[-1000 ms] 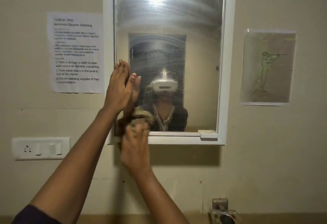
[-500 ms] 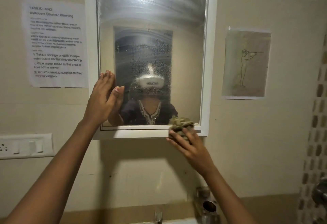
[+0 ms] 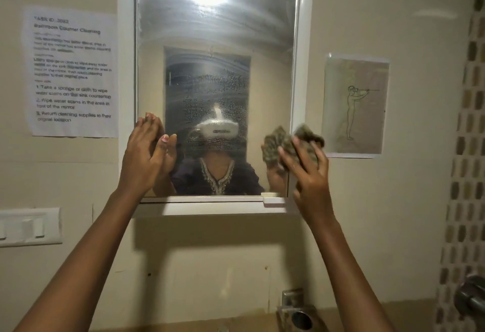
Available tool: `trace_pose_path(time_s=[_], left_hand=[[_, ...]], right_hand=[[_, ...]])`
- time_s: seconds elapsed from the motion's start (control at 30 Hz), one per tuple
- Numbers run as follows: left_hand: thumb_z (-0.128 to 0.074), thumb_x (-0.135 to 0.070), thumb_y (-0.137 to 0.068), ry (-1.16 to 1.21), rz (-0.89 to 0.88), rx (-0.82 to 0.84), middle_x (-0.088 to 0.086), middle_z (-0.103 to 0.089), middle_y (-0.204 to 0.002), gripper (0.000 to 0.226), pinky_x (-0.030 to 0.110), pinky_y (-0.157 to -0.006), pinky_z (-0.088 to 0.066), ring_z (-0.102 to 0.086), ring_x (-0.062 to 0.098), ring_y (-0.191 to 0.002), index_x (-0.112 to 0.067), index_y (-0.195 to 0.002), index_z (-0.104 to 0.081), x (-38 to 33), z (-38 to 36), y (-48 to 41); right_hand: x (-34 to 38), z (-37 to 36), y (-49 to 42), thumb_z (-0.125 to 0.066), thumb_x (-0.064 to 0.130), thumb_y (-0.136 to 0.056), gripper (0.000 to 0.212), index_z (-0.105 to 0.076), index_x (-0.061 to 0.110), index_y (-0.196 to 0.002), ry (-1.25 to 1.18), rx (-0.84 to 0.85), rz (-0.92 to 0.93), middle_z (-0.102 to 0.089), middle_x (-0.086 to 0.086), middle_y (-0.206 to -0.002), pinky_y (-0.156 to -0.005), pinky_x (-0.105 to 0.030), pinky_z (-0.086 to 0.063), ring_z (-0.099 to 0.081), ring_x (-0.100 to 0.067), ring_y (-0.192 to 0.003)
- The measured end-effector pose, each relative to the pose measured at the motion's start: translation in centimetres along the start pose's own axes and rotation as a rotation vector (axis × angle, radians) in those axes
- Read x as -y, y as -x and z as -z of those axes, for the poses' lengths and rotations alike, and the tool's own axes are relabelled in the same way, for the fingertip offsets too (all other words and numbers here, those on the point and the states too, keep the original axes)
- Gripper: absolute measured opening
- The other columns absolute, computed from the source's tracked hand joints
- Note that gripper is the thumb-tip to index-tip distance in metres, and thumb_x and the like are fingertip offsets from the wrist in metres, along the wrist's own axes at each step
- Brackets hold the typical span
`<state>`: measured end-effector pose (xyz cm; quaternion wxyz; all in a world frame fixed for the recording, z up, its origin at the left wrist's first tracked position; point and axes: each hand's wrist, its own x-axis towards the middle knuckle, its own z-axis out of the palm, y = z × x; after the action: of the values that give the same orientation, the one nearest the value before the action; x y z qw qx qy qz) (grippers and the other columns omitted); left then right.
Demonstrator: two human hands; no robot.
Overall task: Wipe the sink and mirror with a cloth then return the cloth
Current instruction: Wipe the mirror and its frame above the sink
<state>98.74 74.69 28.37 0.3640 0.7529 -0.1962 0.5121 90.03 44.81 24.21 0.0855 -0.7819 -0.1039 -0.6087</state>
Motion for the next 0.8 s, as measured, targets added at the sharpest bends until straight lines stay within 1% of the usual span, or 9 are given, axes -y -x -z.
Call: trace_pose_path(time_s=[0.07, 0.13, 0.23, 0.33, 0.43, 0.5, 0.57, 0.67, 0.8], left_hand=[[-0.034, -0.035, -0.091, 0.003, 0.014, -0.005, 0.009, -0.027, -0.154, 0.057, 0.032, -0.115, -0.014, -0.018, 0.022, -0.145, -0.011, -0.143, -0.031, -0.1, -0.1, 0.0], [-0.035, -0.034, -0.092, -0.002, 0.018, 0.0, 0.009, -0.029, -0.154, 0.056, 0.032, -0.114, -0.014, -0.019, 0.022, -0.145, -0.01, -0.142, -0.031, -0.1, 0.0, 0.2], [-0.038, -0.03, -0.094, 0.002, 0.019, 0.023, 0.009, -0.031, -0.153, 0.052, 0.032, -0.113, -0.017, -0.022, 0.023, -0.144, -0.01, -0.142, -0.033, 0.1, 0.5, 0.9], [-0.038, -0.033, -0.09, 0.032, 0.036, 0.037, 0.009, -0.033, -0.152, 0.055, 0.031, -0.114, -0.019, -0.026, 0.021, -0.142, -0.01, -0.141, -0.036, -0.2, 1.1, 2.5], [-0.041, -0.031, -0.086, 0.128, 0.048, 0.035, 0.003, -0.041, -0.145, 0.054, 0.031, -0.113, -0.025, -0.035, 0.018, -0.136, -0.007, -0.135, -0.045, -2.2, 0.7, 4.9], [-0.046, -0.028, -0.085, 0.248, 0.083, 0.07, -0.002, -0.05, -0.133, 0.046, 0.031, -0.107, -0.033, -0.045, 0.013, -0.126, -0.009, -0.126, -0.056, -3.9, -0.6, 7.4], [-0.051, -0.031, -0.085, 0.351, 0.204, 0.125, -0.002, -0.065, -0.115, 0.03, 0.028, -0.093, -0.046, -0.06, 0.006, -0.104, -0.019, -0.108, -0.066, -5.6, -2.0, 10.6], [-0.056, -0.03, -0.089, 0.422, 0.455, 0.349, 0.002, -0.071, -0.099, 0.018, 0.023, -0.08, -0.051, -0.066, 0.012, -0.088, -0.022, -0.101, -0.066, -6.8, -4.0, 15.8], [-0.057, -0.026, -0.088, 0.856, 0.936, 0.478, 0.007, -0.064, -0.114, 0.033, 0.031, -0.074, -0.052, -0.065, 0.023, -0.098, -0.017, -0.119, -0.053, -6.6, -4.6, 20.4]], right_hand=[[1.1, -0.3, -3.8, -0.036, 0.012, -0.082, 0.055, -0.049, 0.021, -0.134, -0.037, 0.152, -0.094, -0.031, 0.0, -0.152, -0.111, -0.047, -0.029, -0.018, -0.04, -0.138], [1.2, -1.4, -4.5, -0.047, -0.002, -0.08, 0.06, -0.046, 0.021, -0.136, -0.026, 0.205, -0.16, -0.027, 0.003, -0.154, -0.111, -0.048, -0.032, -0.012, -0.036, -0.14], [0.9, -3.5, 0.5, -0.056, -0.016, -0.072, 0.079, -0.043, 0.024, -0.138, 0.023, 0.131, -0.188, -0.028, 0.006, -0.153, -0.101, -0.04, -0.038, -0.019, -0.036, -0.138], [0.8, -5.4, 7.9, -0.049, -0.028, -0.059, 0.1, -0.034, 0.024, -0.142, -0.015, 0.078, -0.326, -0.027, 0.004, -0.151, -0.098, -0.04, -0.046, -0.034, -0.033, -0.126], [1.9, -6.9, 11.2, -0.049, -0.025, -0.067, 0.096, -0.021, 0.024, -0.144, -0.136, 0.102, -0.594, -0.026, -0.009, -0.153, -0.09, -0.046, -0.053, -0.045, -0.036, -0.117], [3.7, -7.9, 12.0, -0.048, -0.019, -0.076, 0.089, -0.009, 0.023, -0.144, -0.166, 0.18, -0.643, -0.02, -0.014, -0.155, -0.096, -0.045, -0.049, -0.041, -0.039, -0.126], [6.0, -8.5, 12.4, -0.042, -0.017, -0.078, 0.087, 0.001, 0.024, -0.143, -0.234, 0.298, -0.543, -0.013, -0.01, -0.157, -0.114, -0.035, -0.029, -0.021, -0.031, -0.141], [9.2, -8.4, 13.4, -0.037, -0.018, -0.077, 0.092, 0.001, 0.029, -0.146, -0.286, 0.438, -0.393, -0.004, 0.004, -0.159, -0.106, -0.013, -0.015, -0.006, -0.017, -0.145], [11.1, -6.4, 15.0, -0.04, -0.01, -0.081, 0.083, -0.007, 0.028, -0.147, -0.305, 0.437, -0.418, -0.003, 0.004, -0.158, -0.113, -0.021, -0.014, -0.003, -0.017, -0.145]])
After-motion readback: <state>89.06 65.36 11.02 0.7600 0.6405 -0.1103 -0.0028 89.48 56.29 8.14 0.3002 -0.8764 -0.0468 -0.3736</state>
